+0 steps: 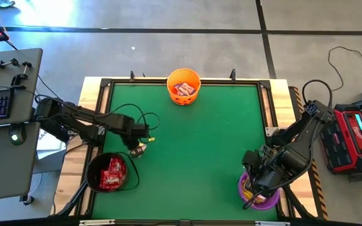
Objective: Sort candy by brand, put in halloween buckets
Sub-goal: Put the yellow candy in the purple bucket
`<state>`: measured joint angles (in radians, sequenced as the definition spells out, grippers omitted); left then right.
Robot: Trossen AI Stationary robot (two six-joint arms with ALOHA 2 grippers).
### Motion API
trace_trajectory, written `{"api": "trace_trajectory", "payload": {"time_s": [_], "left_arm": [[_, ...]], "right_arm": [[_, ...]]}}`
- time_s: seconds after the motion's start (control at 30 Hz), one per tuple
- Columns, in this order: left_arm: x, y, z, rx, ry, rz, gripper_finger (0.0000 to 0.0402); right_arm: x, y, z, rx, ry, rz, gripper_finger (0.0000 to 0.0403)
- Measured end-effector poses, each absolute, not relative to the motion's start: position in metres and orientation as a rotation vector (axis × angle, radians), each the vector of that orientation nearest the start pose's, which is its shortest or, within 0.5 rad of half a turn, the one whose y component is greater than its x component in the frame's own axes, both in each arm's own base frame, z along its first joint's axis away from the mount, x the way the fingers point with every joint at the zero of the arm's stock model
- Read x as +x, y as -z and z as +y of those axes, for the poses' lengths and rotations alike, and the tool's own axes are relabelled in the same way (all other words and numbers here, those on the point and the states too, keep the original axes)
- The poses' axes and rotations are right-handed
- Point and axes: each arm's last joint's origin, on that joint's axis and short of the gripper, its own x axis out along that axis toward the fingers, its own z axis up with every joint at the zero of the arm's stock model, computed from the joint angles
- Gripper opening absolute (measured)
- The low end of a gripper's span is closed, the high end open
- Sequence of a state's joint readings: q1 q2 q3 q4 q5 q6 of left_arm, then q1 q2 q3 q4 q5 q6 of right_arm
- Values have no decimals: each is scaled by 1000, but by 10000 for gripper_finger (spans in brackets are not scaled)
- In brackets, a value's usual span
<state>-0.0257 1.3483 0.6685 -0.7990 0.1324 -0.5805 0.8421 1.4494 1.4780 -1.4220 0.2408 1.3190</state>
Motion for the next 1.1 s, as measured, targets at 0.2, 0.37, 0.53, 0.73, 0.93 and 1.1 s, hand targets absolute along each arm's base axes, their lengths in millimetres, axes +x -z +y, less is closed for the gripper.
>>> {"api": "trace_trajectory", "payload": {"time_s": [0.2, 0.37, 0.53, 0.73, 0.93, 1.1], "left_arm": [[220, -181, -9, -495, -239, 1343, 1], [238, -206, -9, -455, -197, 1225, 1], [253, -231, -9, -447, -167, 1114, 1], [268, -259, -9, -475, -136, 958, 1], [281, -285, -10, -505, -86, 799, 1], [292, -307, -10, -529, -55, 631, 0]], "right_arm": [[171, -338, 180, 412, 351, 1236, 2], [175, -338, 174, 409, 370, 1236, 2], [179, -338, 171, 415, 378, 1231, 2], [180, -353, 164, 479, 363, 1021, 0], [183, -371, 156, 511, 416, 693, 0], [201, -376, 153, 480, 418, 574, 0]]}}
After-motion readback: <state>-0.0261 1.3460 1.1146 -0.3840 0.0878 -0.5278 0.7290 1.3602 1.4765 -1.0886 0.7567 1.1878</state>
